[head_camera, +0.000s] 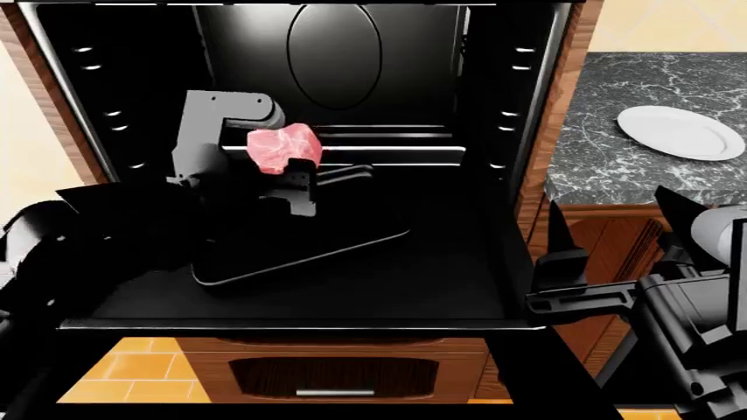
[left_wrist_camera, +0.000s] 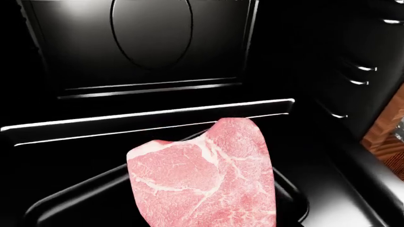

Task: Place the steak on the rack of the oven.

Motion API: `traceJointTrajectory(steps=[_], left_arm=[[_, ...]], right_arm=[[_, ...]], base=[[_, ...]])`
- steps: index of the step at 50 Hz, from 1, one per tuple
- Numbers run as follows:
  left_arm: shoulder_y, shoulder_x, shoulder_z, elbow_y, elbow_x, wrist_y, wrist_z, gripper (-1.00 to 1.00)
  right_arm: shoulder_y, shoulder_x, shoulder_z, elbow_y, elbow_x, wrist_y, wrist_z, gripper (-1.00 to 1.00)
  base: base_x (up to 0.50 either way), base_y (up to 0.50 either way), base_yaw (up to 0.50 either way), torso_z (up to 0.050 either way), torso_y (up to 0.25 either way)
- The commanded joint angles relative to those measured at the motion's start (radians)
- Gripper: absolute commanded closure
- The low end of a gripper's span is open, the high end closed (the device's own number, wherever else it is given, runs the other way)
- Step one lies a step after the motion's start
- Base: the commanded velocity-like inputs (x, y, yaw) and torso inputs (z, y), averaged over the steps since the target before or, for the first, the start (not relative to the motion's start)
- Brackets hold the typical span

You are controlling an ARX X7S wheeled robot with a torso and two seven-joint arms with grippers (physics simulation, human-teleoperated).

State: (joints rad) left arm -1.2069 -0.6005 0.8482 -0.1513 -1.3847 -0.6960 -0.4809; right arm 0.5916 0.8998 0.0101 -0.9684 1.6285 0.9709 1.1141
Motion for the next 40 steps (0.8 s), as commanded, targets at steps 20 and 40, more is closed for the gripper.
traceJointTrajectory(steps=[20,40], left_arm=[[-0.08,0.206,0.068,-0.476,0.113,0.05,0.135,1.0],[-0.105,0.311,0.112,-0.706,0.183,0.102,0.249,1.0]], right_arm=[[-0.064,0.005,0.041,-0.006,-0.039,-0.025,-0.038,-1.0],[-0.065,0.008,0.039,-0.005,-0.04,-0.029,-0.039,-1.0]], base=[[0.0,0.0,0.0,0.0,0.001],[0.0,0.0,0.0,0.001,0.001]])
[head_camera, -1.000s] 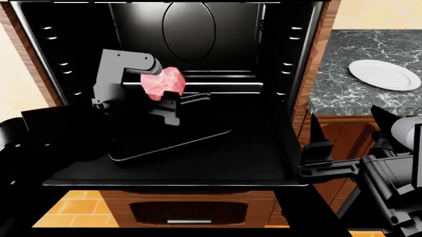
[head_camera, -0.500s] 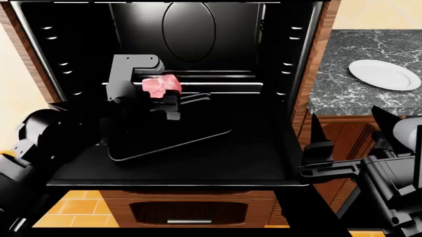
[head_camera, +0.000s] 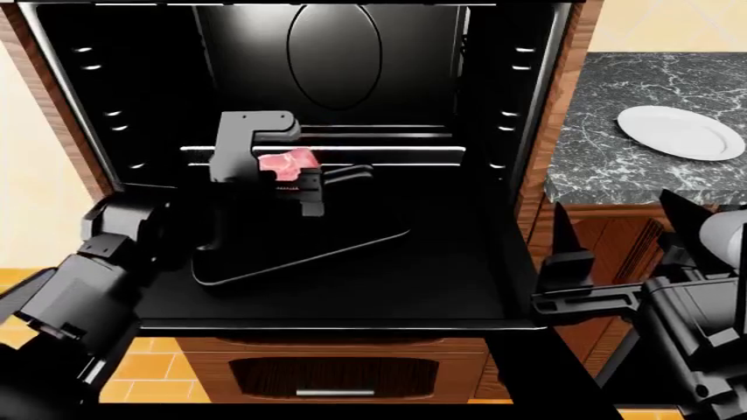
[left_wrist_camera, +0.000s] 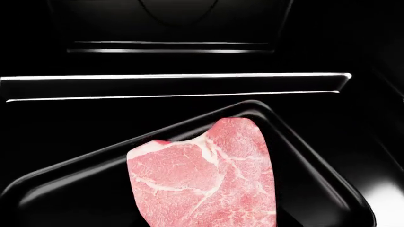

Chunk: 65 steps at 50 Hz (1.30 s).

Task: Place the steak on the rack of the oven.

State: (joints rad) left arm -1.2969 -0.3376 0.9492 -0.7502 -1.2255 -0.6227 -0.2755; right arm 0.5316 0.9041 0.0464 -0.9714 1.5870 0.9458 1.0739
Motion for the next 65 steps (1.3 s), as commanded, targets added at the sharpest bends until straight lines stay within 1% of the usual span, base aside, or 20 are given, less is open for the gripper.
traceJointTrajectory(steps=[1,7,14,27,49,62,63,65], left_arm=[[-0.015,0.048,0.011,-0.109,0.024,0.03,0.044,1.0],[-0.01,0.059,0.015,-0.138,0.031,0.038,0.056,1.0],[-0.009,0.059,0.016,-0.139,0.032,0.039,0.066,1.0],[-0.011,0.096,0.022,-0.24,0.049,0.063,0.106,1.0],[-0.035,0.168,0.045,-0.422,0.091,0.109,0.194,1.0],[-0.033,0.166,0.052,-0.408,0.1,0.107,0.196,1.0],[-0.032,0.163,0.051,-0.402,0.1,0.113,0.189,-1.0],[-0.031,0.16,0.051,-0.395,0.103,0.116,0.186,-1.0]], right_arm=[[-0.005,0.005,0.003,-0.004,0.003,-0.006,0.003,-1.0],[0.014,0.002,-0.017,-0.014,0.016,0.001,0.019,-1.0],[-0.025,0.01,0.013,-0.013,0.0,-0.013,0.002,-1.0],[-0.057,0.013,0.035,-0.02,-0.013,-0.025,-0.008,-1.0],[-0.044,0.014,0.022,-0.019,-0.007,-0.026,-0.001,-1.0],[-0.05,0.011,0.02,-0.014,-0.021,-0.026,-0.013,-1.0],[-0.05,0.01,0.02,-0.013,-0.023,-0.027,-0.015,-1.0],[-0.058,0.008,0.024,-0.015,-0.032,-0.029,-0.019,-1.0]], base=[[0.0,0.0,0.0,0.0,0.0],[0.0,0.0,0.0,0.0,0.0],[0.0,0.0,0.0,0.0,0.0],[0.0,0.0,0.0,0.0,0.001],[0.0,0.0,0.0,0.0,0.0],[0.0,0.0,0.0,0.001,0.001],[0.0,0.0,0.0,0.0,0.0],[0.0,0.0,0.0,0.0,0.0]])
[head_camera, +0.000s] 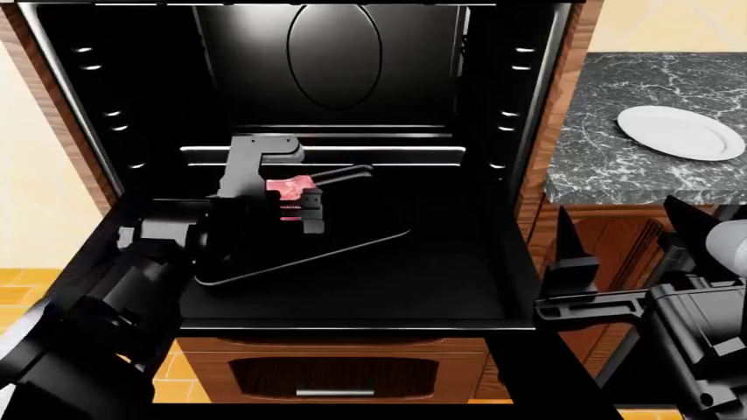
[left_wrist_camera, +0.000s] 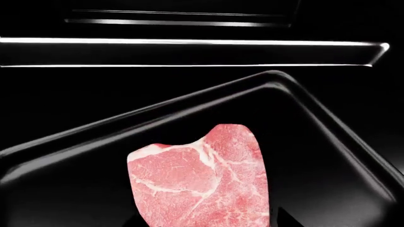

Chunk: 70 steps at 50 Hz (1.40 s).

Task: Place the steak on the rack of the oven.

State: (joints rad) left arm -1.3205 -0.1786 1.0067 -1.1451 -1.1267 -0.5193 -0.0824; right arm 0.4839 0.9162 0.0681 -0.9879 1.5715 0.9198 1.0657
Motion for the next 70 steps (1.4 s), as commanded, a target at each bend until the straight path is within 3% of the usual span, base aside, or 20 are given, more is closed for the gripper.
traceJointTrajectory(steps=[1,15,23,30,45,70], left_arm=[[-0.009,0.003,-0.009,-0.007,0.001,0.012,-0.006,-1.0],[-0.004,-0.019,-0.02,0.051,-0.013,-0.007,-0.03,-1.0],[0.022,-0.085,-0.044,0.216,-0.053,-0.051,-0.105,-1.0],[0.088,-0.196,-0.096,0.469,-0.129,-0.096,-0.245,-1.0],[0.178,-0.371,-0.14,0.881,-0.217,-0.142,-0.406,-1.0],[0.404,-0.717,-0.207,1.511,-0.24,-0.027,-0.496,-1.0]], right_arm=[[-0.014,-0.005,0.005,0.002,-0.018,-0.005,-0.015,-1.0],[-0.015,-0.003,0.005,0.003,-0.024,-0.008,-0.023,-1.0],[-0.018,-0.006,0.001,0.004,-0.03,-0.009,-0.027,-1.0],[-0.003,-0.014,-0.016,0.01,-0.037,-0.003,-0.028,-1.0],[0.001,-0.013,-0.023,0.016,-0.042,-0.002,-0.039,-1.0],[-0.057,-0.001,-0.003,-0.039,-0.051,-0.02,-0.052,-1.0]], base=[[0.0,0.0,0.0,0.0,0.0],[0.0,0.0,0.0,0.0,0.0],[0.0,0.0,0.0,0.0,0.0],[0.0,0.0,0.0,0.0,0.0],[0.0,0.0,0.0,0.0,0.0],[0.0,0.0,0.0,0.0,0.0]])
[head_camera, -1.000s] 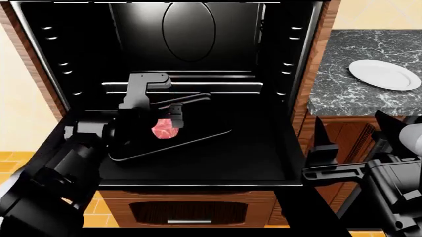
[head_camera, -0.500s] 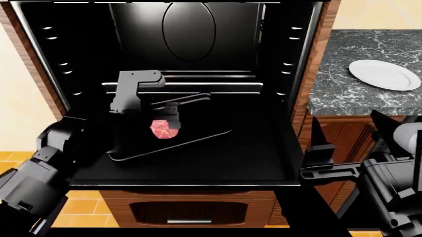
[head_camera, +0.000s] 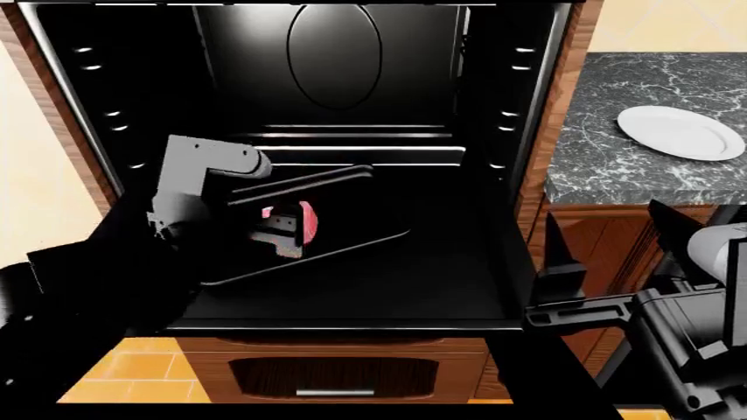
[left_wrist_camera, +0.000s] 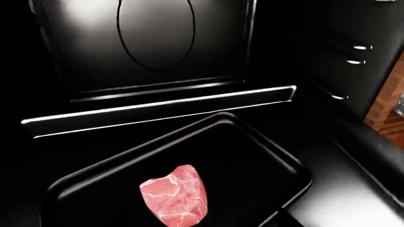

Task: Place the steak on the rack of the oven.

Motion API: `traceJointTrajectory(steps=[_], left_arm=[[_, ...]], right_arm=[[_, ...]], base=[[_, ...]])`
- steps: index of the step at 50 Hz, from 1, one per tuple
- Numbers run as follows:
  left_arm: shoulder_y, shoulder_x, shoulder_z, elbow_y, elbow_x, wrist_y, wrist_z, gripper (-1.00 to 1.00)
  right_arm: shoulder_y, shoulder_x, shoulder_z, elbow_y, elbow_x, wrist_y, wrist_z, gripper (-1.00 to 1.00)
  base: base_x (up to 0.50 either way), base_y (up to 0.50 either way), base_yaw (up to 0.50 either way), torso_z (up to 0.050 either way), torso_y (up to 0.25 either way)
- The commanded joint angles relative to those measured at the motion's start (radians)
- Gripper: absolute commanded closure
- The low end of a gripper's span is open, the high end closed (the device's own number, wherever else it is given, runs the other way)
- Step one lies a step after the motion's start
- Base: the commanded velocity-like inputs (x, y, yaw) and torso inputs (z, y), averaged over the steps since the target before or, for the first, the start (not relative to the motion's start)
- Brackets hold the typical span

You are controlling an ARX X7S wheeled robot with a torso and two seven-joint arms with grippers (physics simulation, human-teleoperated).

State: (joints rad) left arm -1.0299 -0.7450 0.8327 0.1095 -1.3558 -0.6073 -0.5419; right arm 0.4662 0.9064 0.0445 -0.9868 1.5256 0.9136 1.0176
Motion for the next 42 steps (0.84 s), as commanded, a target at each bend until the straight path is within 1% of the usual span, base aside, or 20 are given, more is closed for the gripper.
traceJointTrajectory(steps=[1,4,6,8,10,11,14,16,22,24,26,27,28,29,30,32,37,40,41,42], left_arm=[[0.138,-0.178,-0.044,0.299,-0.021,0.082,-0.04,-1.0],[0.163,-0.21,-0.05,0.359,-0.015,0.1,-0.042,-1.0],[0.179,-0.236,-0.054,0.413,-0.001,0.114,-0.049,-1.0],[0.191,-0.248,-0.058,0.436,-0.004,0.124,-0.049,-1.0],[0.216,-0.273,-0.068,0.473,-0.004,0.151,-0.048,-1.0],[0.231,-0.288,-0.068,0.5,0.045,0.167,-0.056,-1.0],[0.295,-0.34,-0.079,0.576,0.085,0.229,-0.065,-1.0],[0.33,-0.372,-0.082,0.623,0.107,0.259,-0.063,-1.0],[0.393,-0.444,-0.105,0.7,0.142,0.346,-0.066,-1.0],[0.438,-0.487,-0.111,0.74,0.197,0.41,-0.031,-1.0],[0.46,-0.51,-0.117,0.754,0.209,0.437,-0.052,-1.0],[0.469,-0.521,-0.121,0.761,0.211,0.454,-0.054,-1.0],[0.489,-0.548,-0.128,0.779,0.222,0.491,-0.058,-1.0],[0.503,-0.566,-0.132,0.792,0.232,0.516,-0.061,-1.0],[0.525,-0.59,-0.137,0.809,0.263,0.555,-0.064,-1.0],[0.554,-0.623,-0.141,0.825,0.29,0.606,-0.074,-1.0],[0.598,-0.694,-0.144,0.856,0.326,0.701,-0.093,-1.0],[0.635,-0.765,-0.137,0.878,0.343,0.824,-0.117,-1.0],[0.637,-0.77,-0.135,0.882,0.338,0.822,-0.113,-1.0],[0.641,-0.771,-0.132,0.894,0.387,0.801,-0.12,-1.0]], right_arm=[[-0.038,0.022,0.024,-0.06,0.003,-0.028,-0.001,-1.0],[-0.019,0.075,-0.035,-0.06,-0.014,-0.099,0.011,-1.0],[-0.005,0.168,-0.148,-0.06,-0.06,-0.233,0.02,-1.0],[0.022,0.287,-0.337,-0.06,-0.138,-0.416,0.036,-1.0],[0.103,0.393,-0.556,-0.06,-0.212,-0.592,0.055,-1.0],[0.165,0.427,-0.665,-0.06,-0.243,-0.65,0.063,-1.0],[0.328,0.478,-0.944,-0.06,-0.318,-0.782,0.094,-1.0],[0.466,0.493,-1.108,-0.06,-0.338,-0.821,0.106,-1.0],[0.918,0.493,-1.653,-0.06,-0.412,-0.931,0.161,-1.0],[1.108,0.484,-1.891,-0.06,-0.454,-0.98,0.189,-1.0],[1.352,0.456,-2.182,-0.06,-0.5,-1.054,0.234,-1.0],[1.502,0.424,-2.332,-0.06,-0.533,-1.111,0.277,-1.0],[1.652,0.356,-2.482,-0.06,-0.585,-1.206,0.345,-1.0],[1.802,0.25,-2.632,-0.06,-0.661,-1.329,0.446,-1.0],[1.888,0.173,-2.782,-0.06,-0.747,-1.425,0.533,-1.0],[1.889,0.169,-3.041,-0.06,-0.778,-1.441,0.552,-1.0],[1.889,0.185,-3.043,-0.06,-0.804,-1.439,0.552,-1.0],[1.889,0.209,-3.051,-0.06,-0.835,-1.442,0.552,-1.0],[1.889,0.21,-3.053,-0.06,-0.838,-1.439,0.552,-1.0],[1.889,0.211,-3.055,-0.06,-0.846,-1.44,0.552,-1.0]], base=[[0.0,0.0,0.0,0.0,0.0],[0.0,0.0,0.0,0.0,0.0],[0.0,0.0,0.0,0.0,0.0],[0.0,0.0,0.0,0.0,0.0],[0.0,0.0,0.0,0.0,0.0],[0.0,0.0,0.0,0.0,0.0],[0.0,0.0,0.0,0.0,0.0],[0.0,0.0,0.0,0.0,0.0],[0.0,0.0,0.0,0.0,0.0],[0.0,0.0,0.0,0.0,0.0],[0.0,0.0,0.0,0.0,0.0],[0.0,0.0,0.0,0.0,0.0],[0.0,0.0,0.0,0.0,0.0],[0.0,0.0,0.0,0.0,0.0],[0.0,0.0,0.0,0.0,0.0],[0.0,0.0,0.0,0.0,0.0],[0.0,0.0,0.0,0.0,0.0],[0.0,0.0,0.0,0.0,0.0],[0.0,0.0,0.0,0.0,0.0],[0.0,0.0,0.0,0.0,0.0]])
